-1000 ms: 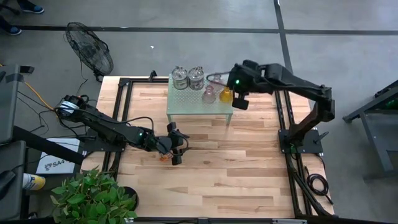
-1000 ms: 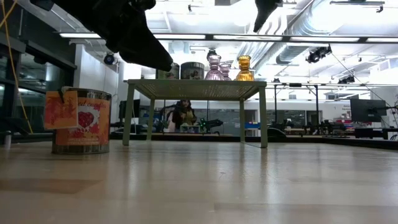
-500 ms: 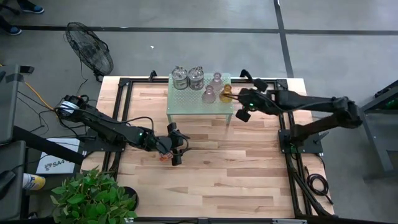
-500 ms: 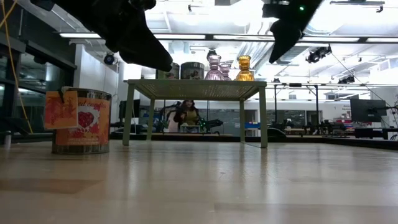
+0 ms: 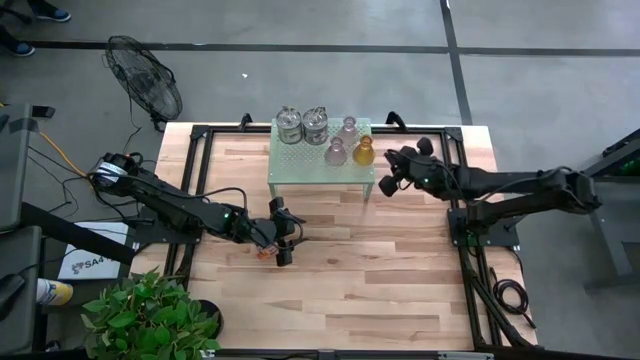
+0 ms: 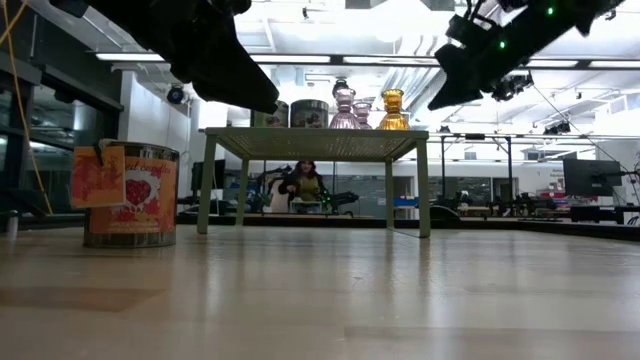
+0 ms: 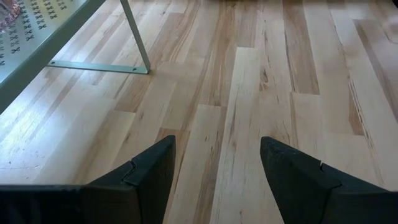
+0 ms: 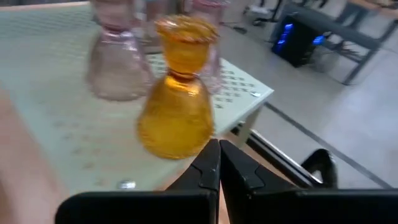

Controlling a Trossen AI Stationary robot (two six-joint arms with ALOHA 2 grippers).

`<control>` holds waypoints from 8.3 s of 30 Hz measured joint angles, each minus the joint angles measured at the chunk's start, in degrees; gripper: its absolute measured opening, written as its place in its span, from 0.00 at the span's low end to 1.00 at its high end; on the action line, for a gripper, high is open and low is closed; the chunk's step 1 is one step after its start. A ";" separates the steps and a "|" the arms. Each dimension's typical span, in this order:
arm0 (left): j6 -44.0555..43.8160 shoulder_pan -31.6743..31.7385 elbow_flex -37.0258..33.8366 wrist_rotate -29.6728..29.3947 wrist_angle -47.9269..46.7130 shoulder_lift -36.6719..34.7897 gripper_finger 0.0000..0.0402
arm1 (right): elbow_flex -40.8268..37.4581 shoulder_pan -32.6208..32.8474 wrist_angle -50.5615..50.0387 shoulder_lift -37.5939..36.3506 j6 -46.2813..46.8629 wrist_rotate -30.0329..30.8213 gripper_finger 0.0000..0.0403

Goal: Pick & Place candle stick holders
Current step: Adjust the yellow glass candle holder on the shelf, then put the silver scented candle on the shelf

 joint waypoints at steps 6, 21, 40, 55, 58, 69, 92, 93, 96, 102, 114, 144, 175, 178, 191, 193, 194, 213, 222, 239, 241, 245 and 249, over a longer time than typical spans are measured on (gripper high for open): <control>-0.02 0.00 0.00 -0.02 0.00 0.00 0.57 | -4.63 -0.71 8.46 0.02 0.91 2.57 0.00; -0.02 0.00 0.00 -0.02 0.00 0.00 0.57 | -10.56 -8.05 20.99 0.24 3.82 -11.22 0.00; -0.04 0.00 0.00 -0.02 0.08 0.00 0.57 | -10.62 -14.69 27.14 6.63 0.77 -21.77 0.00; -0.04 0.00 0.00 -0.02 -0.13 0.00 0.57 | -10.62 -14.78 31.76 9.31 0.56 -26.50 0.00; -0.04 0.00 0.00 -0.02 -0.13 0.00 0.57 | -10.62 -14.76 31.79 9.31 0.52 -27.03 0.00; 0.01 0.00 0.00 -0.20 -0.13 0.00 0.57 | -10.62 -13.84 29.10 4.49 -1.19 -19.59 0.00; 1.10 0.00 4.97 -3.23 0.97 -0.02 0.57 | -12.47 14.81 1.40 -9.75 3.10 -7.85 0.00; 1.06 0.00 6.06 -3.89 -0.55 -0.02 0.57 | -13.70 16.06 3.46 -9.76 3.01 -8.32 0.00; -0.57 0.00 9.53 -4.67 -5.51 -0.03 0.57 | -18.46 18.92 11.85 -10.39 1.81 -10.54 0.00; -11.03 -1.07 16.01 -5.19 -24.02 -0.03 0.57 | -27.30 21.29 25.26 -13.91 -0.88 -15.94 0.00; -26.00 -9.01 21.09 -10.26 -36.28 -0.02 0.57 | -35.45 21.23 30.08 -23.58 -4.93 -27.79 0.00; -43.82 -10.12 21.09 -5.48 -50.94 -0.02 0.57 | -35.67 4.87 14.33 -41.09 -7.02 -41.62 0.00; -47.35 -10.03 21.05 11.78 -63.11 3.05 0.57 | -35.72 4.92 12.65 -41.09 1.90 -35.58 0.00; -42.67 -10.10 21.03 15.72 -64.21 5.11 0.57 | -35.72 4.92 12.65 -41.09 1.90 -35.58 0.00; -23.62 -10.10 21.03 14.97 -66.47 6.91 0.57 | -35.74 4.91 12.65 -41.09 1.89 -35.58 0.00; -21.98 -10.08 21.03 14.83 -67.95 6.93 0.57 | -35.74 4.92 12.63 -41.08 1.87 -35.58 0.00; -21.18 -10.08 21.03 14.40 -68.37 6.91 0.57 | -35.74 4.91 12.65 -41.09 1.88 -35.57 0.00; -8.59 -10.10 20.65 9.30 -67.79 6.88 0.57 | -35.74 4.92 12.64 -41.09 1.87 -35.58 0.00; -7.79 -10.10 16.43 10.80 -67.16 6.88 0.57 | -35.76 4.92 12.65 -41.08 1.85 -35.57 0.00; -0.80 -10.10 16.09 8.79 -65.02 6.84 0.31 | -35.76 4.92 12.63 -41.09 1.87 -35.58 0.00; -0.76 -10.10 16.09 8.81 -65.02 6.84 0.28 | -35.76 4.92 12.64 -41.09 1.85 -35.56 0.00; -0.74 -10.10 16.13 8.74 -64.93 6.84 0.24 | -35.76 4.92 12.65 -41.09 1.87 -35.58 0.00; 0.20 -10.10 16.13 8.08 -64.70 6.84 0.21 | -35.76 4.91 12.64 -41.09 1.86 -35.57 0.00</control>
